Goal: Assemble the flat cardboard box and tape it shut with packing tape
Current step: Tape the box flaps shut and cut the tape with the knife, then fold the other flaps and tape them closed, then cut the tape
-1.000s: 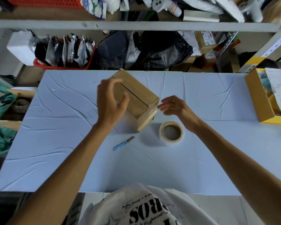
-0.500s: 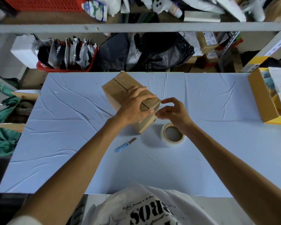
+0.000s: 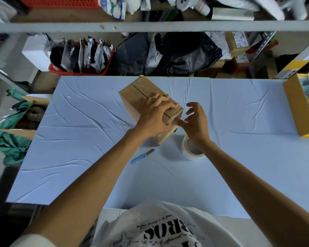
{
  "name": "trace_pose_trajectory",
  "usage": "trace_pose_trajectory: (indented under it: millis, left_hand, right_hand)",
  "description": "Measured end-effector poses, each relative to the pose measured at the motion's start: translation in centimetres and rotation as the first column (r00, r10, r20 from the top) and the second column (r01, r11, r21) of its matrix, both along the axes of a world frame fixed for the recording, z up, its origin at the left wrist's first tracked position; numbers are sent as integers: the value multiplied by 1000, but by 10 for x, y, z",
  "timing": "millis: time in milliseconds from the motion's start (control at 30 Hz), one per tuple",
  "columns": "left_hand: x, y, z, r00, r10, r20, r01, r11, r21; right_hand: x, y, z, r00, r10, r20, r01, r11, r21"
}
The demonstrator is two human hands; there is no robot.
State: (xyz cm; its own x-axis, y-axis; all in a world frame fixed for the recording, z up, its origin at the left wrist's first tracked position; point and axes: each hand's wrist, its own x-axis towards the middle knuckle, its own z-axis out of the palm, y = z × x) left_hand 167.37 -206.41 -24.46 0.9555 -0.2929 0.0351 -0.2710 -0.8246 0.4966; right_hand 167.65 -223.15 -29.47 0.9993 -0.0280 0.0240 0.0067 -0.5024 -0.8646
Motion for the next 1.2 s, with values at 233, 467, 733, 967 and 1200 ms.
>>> trace_pose_trajectory:
  millis: [233, 467, 733, 967, 1200]
  left_hand:
    - [-1, -5, -5, 998, -27, -56, 37, 982, 186]
    - [15, 23, 13, 957, -228, -180, 290, 797, 530]
    - [32, 36, 10, 994, -101, -48, 111, 841, 530]
    - [30, 35, 4, 996, -38, -80, 72, 871, 486]
    - [28, 35, 9, 991, -11, -130, 68, 893, 445]
  right_hand:
    - [20, 1, 35, 859, 495, 129, -343, 744, -574]
    - [33, 8, 46, 849, 529, 2, -440, 708, -553]
    - [21, -22, 40, 938, 327, 112, -243, 854, -459]
    - [-31, -60, -26, 683, 365, -633, -725, 440, -530]
    - [-38, -62, -36, 807, 368, -461, -590, 482, -647]
